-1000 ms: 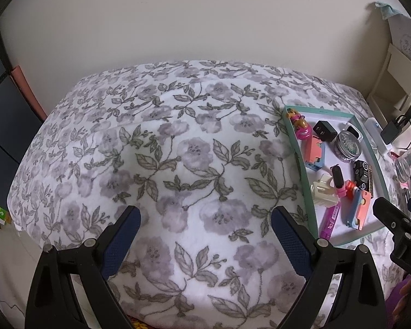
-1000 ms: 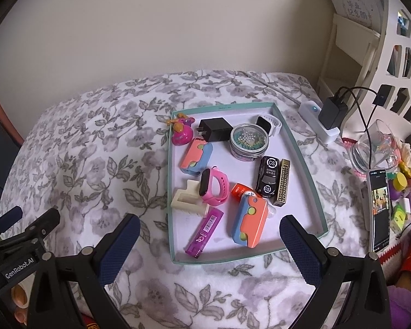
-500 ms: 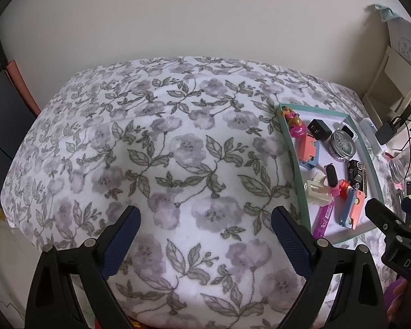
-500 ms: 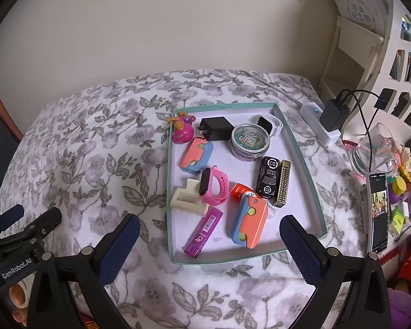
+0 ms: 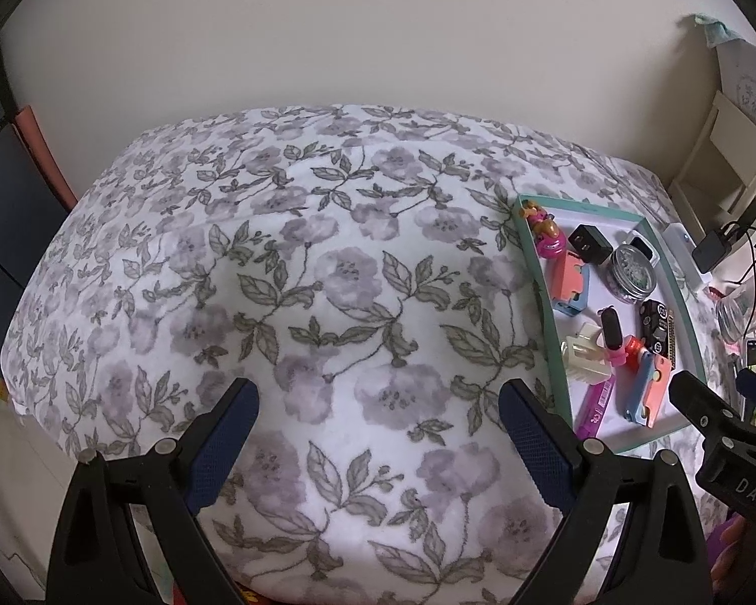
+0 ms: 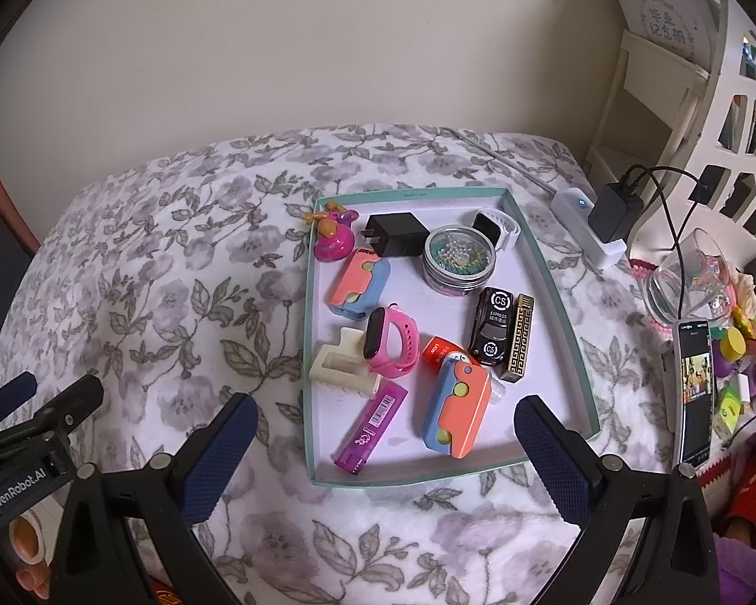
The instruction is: Organize rigid objects
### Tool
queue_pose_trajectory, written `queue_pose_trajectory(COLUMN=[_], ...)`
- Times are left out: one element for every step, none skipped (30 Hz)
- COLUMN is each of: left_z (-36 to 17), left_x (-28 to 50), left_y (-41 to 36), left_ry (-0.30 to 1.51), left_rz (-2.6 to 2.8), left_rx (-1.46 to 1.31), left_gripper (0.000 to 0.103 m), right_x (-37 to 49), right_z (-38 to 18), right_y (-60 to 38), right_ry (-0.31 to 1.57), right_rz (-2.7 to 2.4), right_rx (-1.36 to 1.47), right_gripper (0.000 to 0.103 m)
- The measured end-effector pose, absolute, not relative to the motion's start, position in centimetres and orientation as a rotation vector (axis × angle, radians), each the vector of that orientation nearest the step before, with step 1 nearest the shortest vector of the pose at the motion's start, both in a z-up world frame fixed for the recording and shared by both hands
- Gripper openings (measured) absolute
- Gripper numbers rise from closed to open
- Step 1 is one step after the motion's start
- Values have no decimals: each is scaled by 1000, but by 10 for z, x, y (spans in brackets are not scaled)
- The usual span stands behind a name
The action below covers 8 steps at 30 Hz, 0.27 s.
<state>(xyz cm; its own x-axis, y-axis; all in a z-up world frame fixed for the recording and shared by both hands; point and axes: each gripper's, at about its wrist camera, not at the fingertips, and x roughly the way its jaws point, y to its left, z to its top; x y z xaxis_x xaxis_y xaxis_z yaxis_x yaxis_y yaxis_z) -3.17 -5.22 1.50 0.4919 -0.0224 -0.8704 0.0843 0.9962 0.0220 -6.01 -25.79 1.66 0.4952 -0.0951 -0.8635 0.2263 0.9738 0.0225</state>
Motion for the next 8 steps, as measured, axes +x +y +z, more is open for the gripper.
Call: queue_pose_trajectory(left_z=[15,15,16,16,18,18,18,18], left_x=[-32,-32,-33,-33,-34,-34,-34,-34], left_y=[-53,-53,-54,-54,-54,-55,-55,-55], left_ry=[1053,1052,1048,1040,1030,1026,1026,1027], left_rz=[-64,-64,-64,-64,-59,-58,-63,-66], left_rx=[64,65,66,67,71,75,74,73], left_gripper=[96,96,96,96,96,96,96,96], right_x=[-60,-60,-60,-60,-60,-60,-60,-60], right_z=[17,17,17,17,17,17,17,17], right_y=[-258,-258,-258,-258,-257,-257,-257,-257], right_ry=[1035,1035,1035,1035,1035,1035,1035,1035], right_rz=[-196,-197,-197,-196,-197,-197,-197,-197], right_rx=[139,140,140,140,141,140,140,140], right_gripper=[103,103,103,103,103,103,103,103])
